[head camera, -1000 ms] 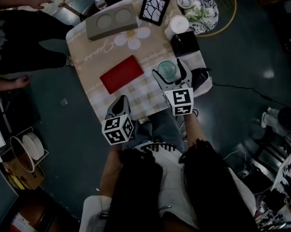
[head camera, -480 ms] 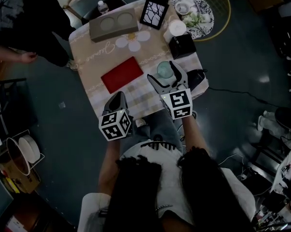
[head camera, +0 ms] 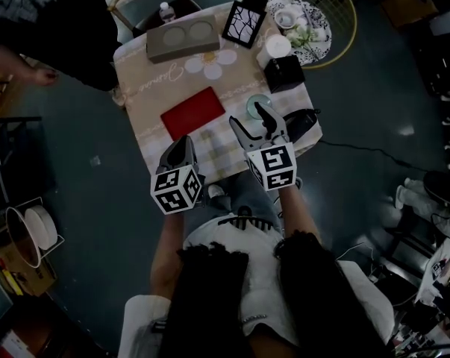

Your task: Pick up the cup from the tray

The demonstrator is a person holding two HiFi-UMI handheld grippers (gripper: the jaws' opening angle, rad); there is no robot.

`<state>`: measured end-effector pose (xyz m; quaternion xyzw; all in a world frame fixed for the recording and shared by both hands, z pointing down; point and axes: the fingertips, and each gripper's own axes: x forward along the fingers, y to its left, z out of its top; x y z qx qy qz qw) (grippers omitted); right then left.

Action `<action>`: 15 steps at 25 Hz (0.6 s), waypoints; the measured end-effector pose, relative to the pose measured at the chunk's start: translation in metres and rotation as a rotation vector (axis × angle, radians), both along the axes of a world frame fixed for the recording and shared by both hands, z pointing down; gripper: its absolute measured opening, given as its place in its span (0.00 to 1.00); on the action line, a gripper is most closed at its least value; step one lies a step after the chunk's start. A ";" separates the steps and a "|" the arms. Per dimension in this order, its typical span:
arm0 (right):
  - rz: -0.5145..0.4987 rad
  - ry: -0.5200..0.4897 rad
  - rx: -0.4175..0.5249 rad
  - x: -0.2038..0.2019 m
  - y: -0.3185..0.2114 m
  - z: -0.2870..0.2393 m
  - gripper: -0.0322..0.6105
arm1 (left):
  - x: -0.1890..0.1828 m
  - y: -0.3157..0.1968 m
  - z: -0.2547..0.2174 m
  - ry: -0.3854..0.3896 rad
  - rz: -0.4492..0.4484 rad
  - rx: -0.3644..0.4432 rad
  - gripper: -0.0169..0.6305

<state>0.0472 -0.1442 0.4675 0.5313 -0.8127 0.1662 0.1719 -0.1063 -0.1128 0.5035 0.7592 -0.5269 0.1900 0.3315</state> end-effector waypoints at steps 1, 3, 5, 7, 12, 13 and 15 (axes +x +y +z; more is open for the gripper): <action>-0.004 0.007 -0.002 -0.002 0.002 0.000 0.48 | 0.000 0.000 -0.001 0.002 -0.002 0.003 0.04; 0.006 0.028 -0.024 -0.003 0.004 0.003 0.38 | 0.000 0.000 -0.002 0.004 -0.004 0.008 0.03; 0.018 0.035 -0.049 -0.002 0.006 0.007 0.27 | 0.001 -0.001 -0.003 0.010 -0.002 0.013 0.04; 0.017 0.024 -0.050 -0.004 0.007 0.006 0.20 | 0.004 0.000 -0.006 0.024 0.009 0.017 0.04; 0.023 0.003 -0.035 -0.003 0.010 -0.002 0.09 | 0.004 0.004 -0.011 0.034 0.010 0.030 0.04; 0.030 -0.004 -0.033 -0.002 0.010 -0.004 0.07 | 0.005 0.004 -0.012 0.038 0.008 0.032 0.04; 0.041 -0.014 -0.035 0.000 0.010 -0.006 0.06 | 0.006 0.004 -0.016 0.056 0.005 0.040 0.04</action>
